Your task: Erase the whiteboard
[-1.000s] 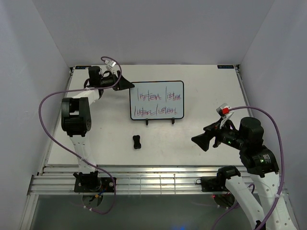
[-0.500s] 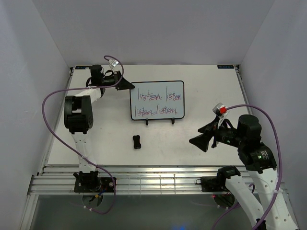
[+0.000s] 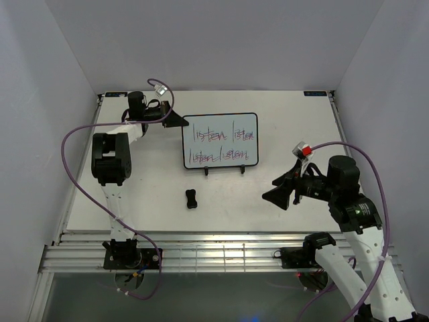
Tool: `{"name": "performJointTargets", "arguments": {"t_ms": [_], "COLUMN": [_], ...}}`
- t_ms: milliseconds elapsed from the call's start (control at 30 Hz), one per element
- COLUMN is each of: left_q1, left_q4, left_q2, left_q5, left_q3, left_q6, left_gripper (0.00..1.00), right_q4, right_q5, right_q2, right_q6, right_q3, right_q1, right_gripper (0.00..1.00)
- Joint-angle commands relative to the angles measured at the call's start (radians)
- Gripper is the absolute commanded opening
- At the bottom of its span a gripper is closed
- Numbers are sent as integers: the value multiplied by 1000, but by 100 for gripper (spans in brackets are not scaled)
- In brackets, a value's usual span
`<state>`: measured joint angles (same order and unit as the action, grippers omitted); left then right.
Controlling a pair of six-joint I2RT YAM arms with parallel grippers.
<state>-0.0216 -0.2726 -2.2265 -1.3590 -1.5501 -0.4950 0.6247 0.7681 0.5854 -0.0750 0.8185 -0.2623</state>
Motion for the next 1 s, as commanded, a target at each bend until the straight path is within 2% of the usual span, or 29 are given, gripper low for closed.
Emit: {"name": "performJointTargets", "arguments": {"t_ms": [0,67,167,200,267,300,367,400,433,467,500,633,767,833,967], "left_q1": [-8,-9,-8,-8,-8,-8,-8,-5,-6,-6,-6,-6,-6,-6,-6], "left_q4": [-11,-17,-27,-28,-28,-28,-30,-30,-28,-30,-28,-28,-31,-31,-39], "left_q2": [11,19,44,48,48,51,62,76,99,111,117,131,136,136,139], "left_q5": [-6,-5,23,35,44,64,73,96,131,150,155,150,162,164,170], "left_q3": [-12,-1,33,38,42,45,67,82,112,126,133,137,151,157,176], "left_q6": [27,38,67,87,104,124,170,211,231,242,251,245,246,249,248], "left_gripper": [0,0,0,0,0,0,0,0,0,0,0,0,0,0,0], "right_q4": [-60,-62,-66,-71,-100,-115,-149,-160,-198,-226,-253,-355,-495,-471,-310], "right_q5": [52,33,-114,-213,-347,-510,-680,-840,-909,-962,-1021,-1106,-991,-986,-1127], "right_q2": [27,57,111,131,204,232,342,381,419,483,514,683,884,986,1137], "right_q6": [-2,-5,-35,-55,-126,-150,-228,-258,-291,-349,-368,-427,-404,-410,-440], "right_q3": [-8,-5,2,19,39,56,82,106,111,114,117,189,232,277,467], "right_q1": [-5,-29,-104,-133,-268,-391,-515,-623,-667,-707,-766,-859,-877,-881,-908], "right_gripper": [80,77,78,79,84,86,94,97,100,90,90,90,90,90,91]}}
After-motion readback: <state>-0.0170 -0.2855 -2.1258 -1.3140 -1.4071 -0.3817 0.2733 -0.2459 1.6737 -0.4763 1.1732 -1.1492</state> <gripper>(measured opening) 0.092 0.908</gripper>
